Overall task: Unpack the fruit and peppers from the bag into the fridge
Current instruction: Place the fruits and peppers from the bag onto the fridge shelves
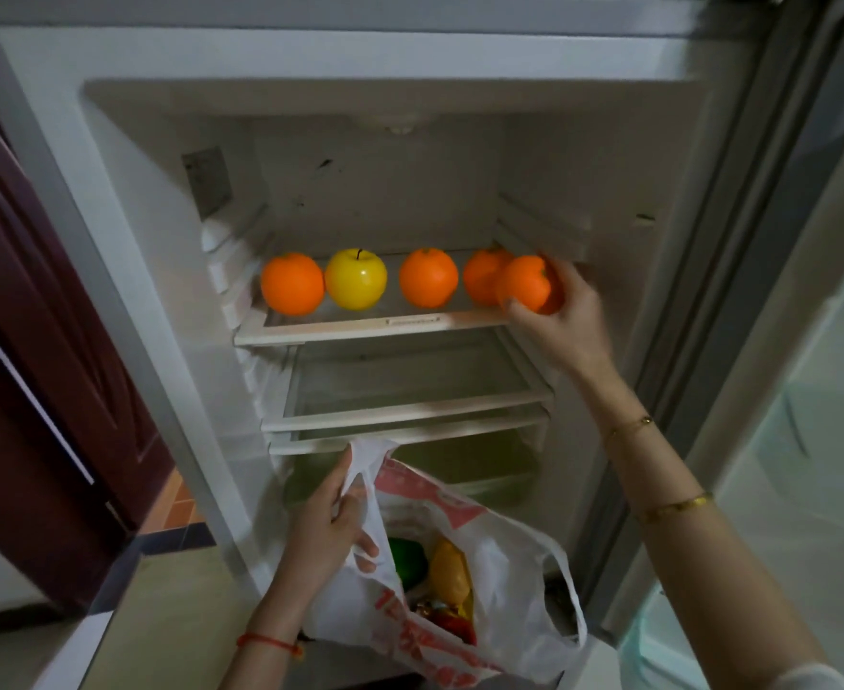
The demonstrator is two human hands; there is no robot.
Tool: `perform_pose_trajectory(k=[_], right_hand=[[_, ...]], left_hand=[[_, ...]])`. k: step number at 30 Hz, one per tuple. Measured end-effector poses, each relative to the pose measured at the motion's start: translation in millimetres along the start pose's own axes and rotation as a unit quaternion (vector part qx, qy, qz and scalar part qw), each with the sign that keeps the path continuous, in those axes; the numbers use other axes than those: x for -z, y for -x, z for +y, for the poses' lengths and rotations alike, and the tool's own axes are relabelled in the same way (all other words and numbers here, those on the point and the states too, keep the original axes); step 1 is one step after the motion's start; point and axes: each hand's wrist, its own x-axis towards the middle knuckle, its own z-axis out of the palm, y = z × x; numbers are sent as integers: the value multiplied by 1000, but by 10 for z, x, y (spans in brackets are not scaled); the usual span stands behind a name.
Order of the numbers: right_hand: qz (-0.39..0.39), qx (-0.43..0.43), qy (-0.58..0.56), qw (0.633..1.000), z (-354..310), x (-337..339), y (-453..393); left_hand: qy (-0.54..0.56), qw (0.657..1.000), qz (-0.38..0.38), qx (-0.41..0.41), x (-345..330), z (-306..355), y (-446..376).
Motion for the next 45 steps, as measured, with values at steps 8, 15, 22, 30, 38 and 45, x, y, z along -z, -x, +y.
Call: perform_pose_trajectory(k=[8, 15, 22, 30, 38, 45], right_hand=[[-20, -23, 64, 997, 44, -131, -297], [-49, -2, 11, 999, 72, -288, -404], [-31, -15, 2, 999, 228, -437, -497], [8, -36, 12, 999, 353, -444, -386], [-61, 31, -10, 998, 96, -534, 547], [-429, -20, 150, 891, 782, -1099, 1592]], left_hand=[[-8, 1000, 0, -4, 11, 1, -120], [-14, 1000, 4, -4, 37, -29, -204], [1, 1000, 3, 13, 95, -72, -230], [-3, 1000, 12, -2, 144, -19, -146], [8, 1000, 17, -12, 199, -75, -22], [-8, 1000, 24, -16, 239, -105, 170]])
